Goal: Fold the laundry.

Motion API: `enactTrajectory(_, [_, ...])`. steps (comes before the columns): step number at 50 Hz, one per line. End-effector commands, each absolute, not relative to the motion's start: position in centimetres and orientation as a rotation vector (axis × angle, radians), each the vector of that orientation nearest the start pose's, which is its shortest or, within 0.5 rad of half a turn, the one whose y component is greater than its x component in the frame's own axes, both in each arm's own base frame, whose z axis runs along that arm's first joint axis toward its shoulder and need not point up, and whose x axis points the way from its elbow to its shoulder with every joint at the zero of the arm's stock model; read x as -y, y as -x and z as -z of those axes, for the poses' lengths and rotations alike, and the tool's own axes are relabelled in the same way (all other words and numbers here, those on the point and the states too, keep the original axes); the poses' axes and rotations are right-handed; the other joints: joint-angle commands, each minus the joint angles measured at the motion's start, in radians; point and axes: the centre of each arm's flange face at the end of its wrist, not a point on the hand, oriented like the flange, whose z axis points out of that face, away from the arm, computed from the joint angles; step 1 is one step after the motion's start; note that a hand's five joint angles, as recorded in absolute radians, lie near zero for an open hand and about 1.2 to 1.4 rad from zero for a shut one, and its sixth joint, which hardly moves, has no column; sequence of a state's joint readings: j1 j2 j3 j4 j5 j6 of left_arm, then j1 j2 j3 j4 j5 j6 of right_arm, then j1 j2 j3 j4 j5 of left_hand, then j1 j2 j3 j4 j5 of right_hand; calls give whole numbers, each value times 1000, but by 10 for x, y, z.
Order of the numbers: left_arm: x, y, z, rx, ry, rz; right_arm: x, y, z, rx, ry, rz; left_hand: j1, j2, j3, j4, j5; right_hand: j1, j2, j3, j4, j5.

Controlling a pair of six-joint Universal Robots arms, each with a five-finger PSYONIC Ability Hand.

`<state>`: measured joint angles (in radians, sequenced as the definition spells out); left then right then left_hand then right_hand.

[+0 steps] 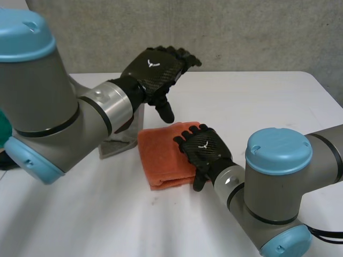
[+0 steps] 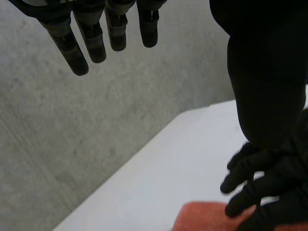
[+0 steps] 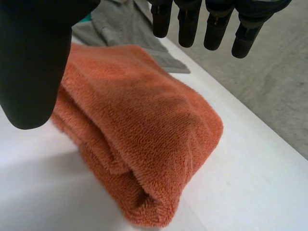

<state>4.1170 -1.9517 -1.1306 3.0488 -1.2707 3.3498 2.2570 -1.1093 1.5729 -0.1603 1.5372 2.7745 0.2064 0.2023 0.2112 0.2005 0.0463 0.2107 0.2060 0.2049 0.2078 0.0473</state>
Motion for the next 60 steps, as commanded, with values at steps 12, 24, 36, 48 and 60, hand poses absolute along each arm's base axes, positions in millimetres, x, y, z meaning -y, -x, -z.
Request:
enactTrajectory(12, [229,343,-321,-2288,-1337,2525,236,-306,-131,-2260,486,1485,-32,-28,-37,-26,-46,-36,-31,-30,-33,-47])
enactTrajectory(24, [231,339,-317,-2301,-1309,2508,245,-314,-107,-2271,471,1402,-32,-28,-37,-26,-46,5,10,11,8,-6])
enactTrajectory(36, [232,335,-319,-2273,-1277,2554,272,-313,-115,-2195,395,1595,-32,-28,-37,-26,-46,1186,1190,1191,1188,1174])
enactTrajectory(48, [234,330,-325,-2287,-1199,2614,382,-268,-139,-2154,218,1894,-32,-28,-37,-26,-46,1186,1190,1191,1188,1174])
enactTrajectory(60, [232,331,-327,-2287,-1203,2620,516,-142,-139,-2288,-183,2257,-32,-28,-37,-26,-46,1186,1190,1191,1188,1174])
